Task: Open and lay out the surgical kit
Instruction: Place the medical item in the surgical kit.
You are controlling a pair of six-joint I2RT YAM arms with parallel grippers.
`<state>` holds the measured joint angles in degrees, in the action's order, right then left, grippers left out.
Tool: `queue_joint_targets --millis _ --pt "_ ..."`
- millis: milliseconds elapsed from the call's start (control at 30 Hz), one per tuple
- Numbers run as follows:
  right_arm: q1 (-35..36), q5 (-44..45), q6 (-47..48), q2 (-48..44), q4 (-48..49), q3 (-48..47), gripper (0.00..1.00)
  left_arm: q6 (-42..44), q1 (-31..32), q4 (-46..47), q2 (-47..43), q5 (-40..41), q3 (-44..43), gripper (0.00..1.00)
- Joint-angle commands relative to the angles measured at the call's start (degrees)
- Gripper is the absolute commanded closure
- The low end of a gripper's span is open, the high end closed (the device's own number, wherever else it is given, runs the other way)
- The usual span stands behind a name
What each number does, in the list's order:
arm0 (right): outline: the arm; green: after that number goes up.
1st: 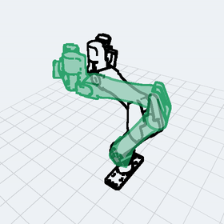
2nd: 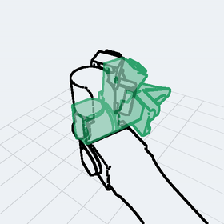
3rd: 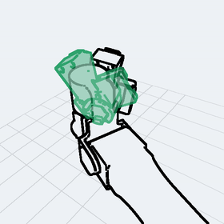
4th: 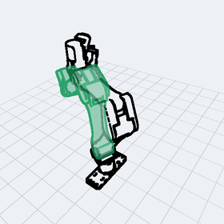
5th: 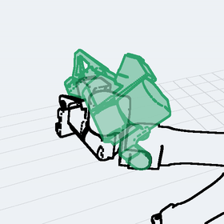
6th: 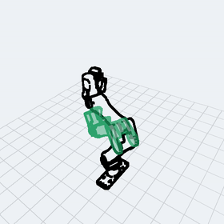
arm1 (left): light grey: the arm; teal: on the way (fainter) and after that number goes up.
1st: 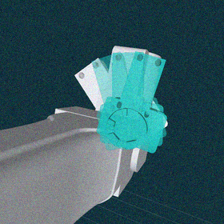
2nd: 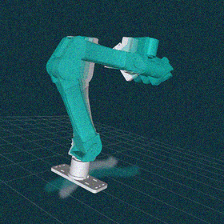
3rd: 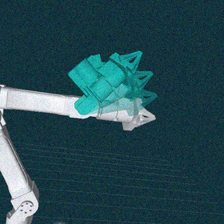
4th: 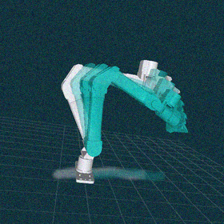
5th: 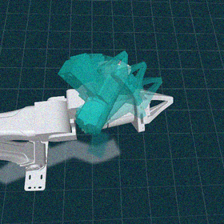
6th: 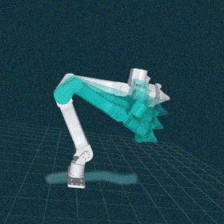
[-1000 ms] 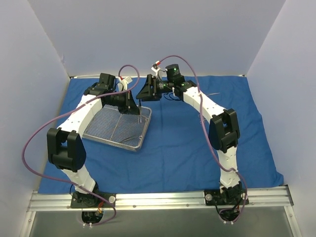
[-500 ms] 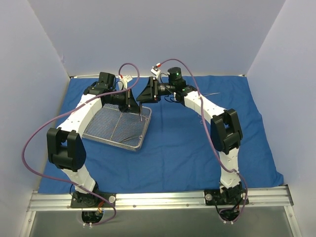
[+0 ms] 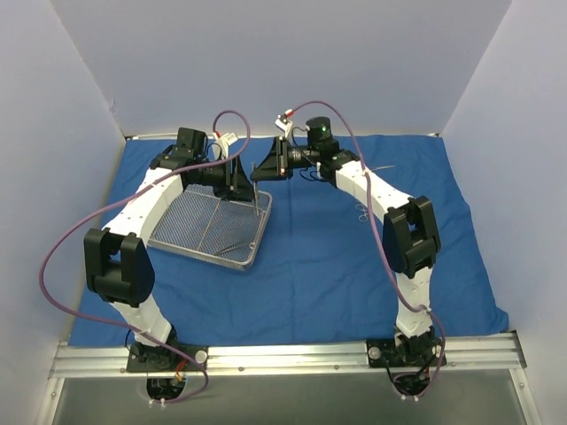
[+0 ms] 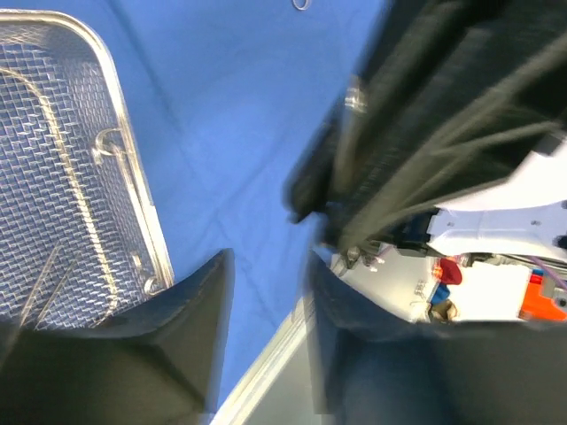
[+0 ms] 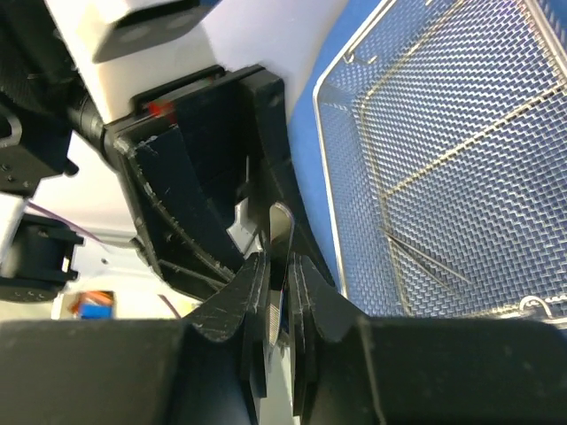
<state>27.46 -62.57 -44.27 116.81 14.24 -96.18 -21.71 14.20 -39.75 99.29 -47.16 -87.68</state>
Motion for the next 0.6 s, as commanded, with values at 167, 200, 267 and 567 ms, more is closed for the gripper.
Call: queue_joint_targets --millis 167,200,267,567 --pt "-1.45 19.51 34.80 -3.35 -40.44 -14.46 1.00 4.04 -0.31 -9.17 -2.16 11.36 -3.11 0.08" --pt "-1.45 23.50 37.56 -3.78 -43.22 -15.86 1.00 4.92 -0.31 -10.86 -3.21 16.95 -3.37 0.07" --pt "-1.62 32.20 40.65 -6.23 -46.91 -14.57 1.00 4.93 -0.48 -12.80 -5.49 22.34 -2.77 0.05" --pt "-0.92 68.44 57.87 -11.25 -61.95 -5.70 1.00 2.47 -1.01 -9.57 -17.98 33.27 2.95 0.03"
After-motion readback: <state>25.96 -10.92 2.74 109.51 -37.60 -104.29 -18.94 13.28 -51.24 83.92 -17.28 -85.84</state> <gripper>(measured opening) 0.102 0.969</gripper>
